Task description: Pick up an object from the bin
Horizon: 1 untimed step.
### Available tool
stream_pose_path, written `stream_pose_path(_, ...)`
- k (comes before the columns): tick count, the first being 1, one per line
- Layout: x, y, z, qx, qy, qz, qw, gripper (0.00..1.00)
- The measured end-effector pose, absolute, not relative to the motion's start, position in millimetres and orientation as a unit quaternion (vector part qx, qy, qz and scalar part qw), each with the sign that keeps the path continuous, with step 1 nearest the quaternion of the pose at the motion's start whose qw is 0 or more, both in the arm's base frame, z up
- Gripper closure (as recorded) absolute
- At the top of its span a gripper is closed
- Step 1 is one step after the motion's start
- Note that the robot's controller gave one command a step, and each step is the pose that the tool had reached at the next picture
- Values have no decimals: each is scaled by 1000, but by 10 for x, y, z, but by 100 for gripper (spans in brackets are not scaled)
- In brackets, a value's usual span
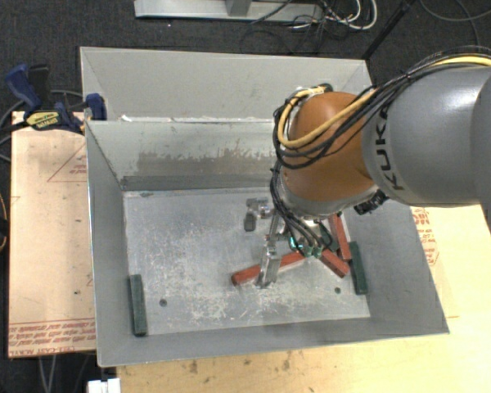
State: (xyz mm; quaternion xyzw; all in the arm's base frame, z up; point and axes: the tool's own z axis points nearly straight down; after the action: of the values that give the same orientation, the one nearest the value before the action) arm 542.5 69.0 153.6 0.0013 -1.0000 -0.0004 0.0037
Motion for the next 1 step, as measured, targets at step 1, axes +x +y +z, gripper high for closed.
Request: stream_pose_path(1,5483,510,666,69,-998,0,2,0)
